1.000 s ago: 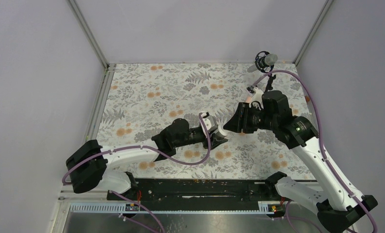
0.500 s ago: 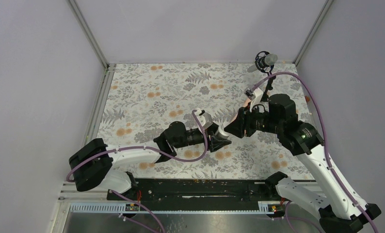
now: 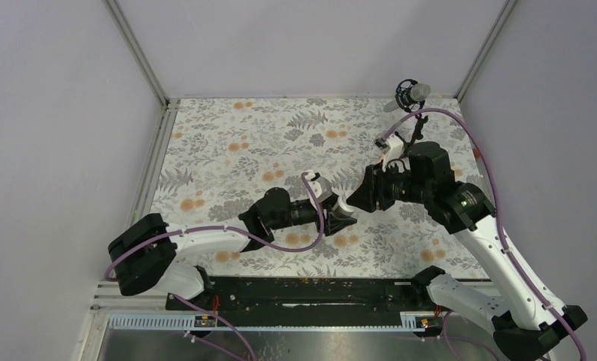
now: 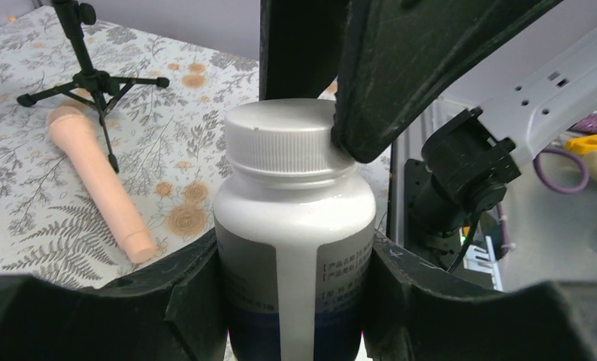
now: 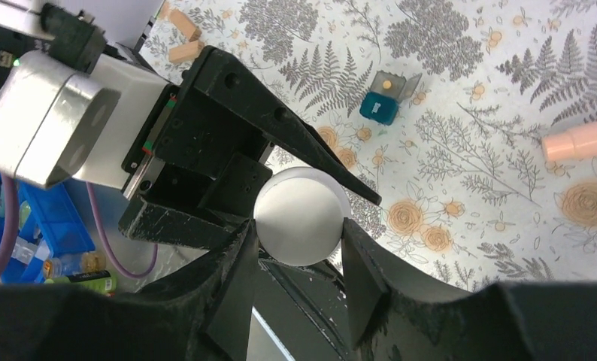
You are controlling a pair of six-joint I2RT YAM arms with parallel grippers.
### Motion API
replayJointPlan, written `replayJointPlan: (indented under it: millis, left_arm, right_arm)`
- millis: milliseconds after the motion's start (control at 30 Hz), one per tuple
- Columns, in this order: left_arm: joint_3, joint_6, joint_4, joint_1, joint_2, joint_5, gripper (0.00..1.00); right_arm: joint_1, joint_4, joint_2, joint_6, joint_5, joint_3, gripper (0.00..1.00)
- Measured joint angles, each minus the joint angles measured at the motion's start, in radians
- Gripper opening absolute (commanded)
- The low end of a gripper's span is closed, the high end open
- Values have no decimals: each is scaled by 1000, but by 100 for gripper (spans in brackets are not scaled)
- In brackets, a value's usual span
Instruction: Sort the pills into containers
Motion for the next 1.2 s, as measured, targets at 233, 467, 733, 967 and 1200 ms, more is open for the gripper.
replayJointPlan:
  millis: [233,467,733,967,1200]
  left_arm:
    - [0,45,-18,-3,3,-6,0]
    - [0,47,33,-9,6,-5,0]
    - [0,55,37,-9,18,3,0]
    - [0,88,21,-9,16,27,0]
    - [0,116,-6,-9,5,56,0]
  right_arm:
    - [8,-29,18,69,68,4,83]
    - [8,-39,18,78,87,65,99]
    - [9,-57,11,12,34,100,82]
    - [10,-145,48,-73,-2,137,65]
    - [10,-168,82,-101,-22,140,63]
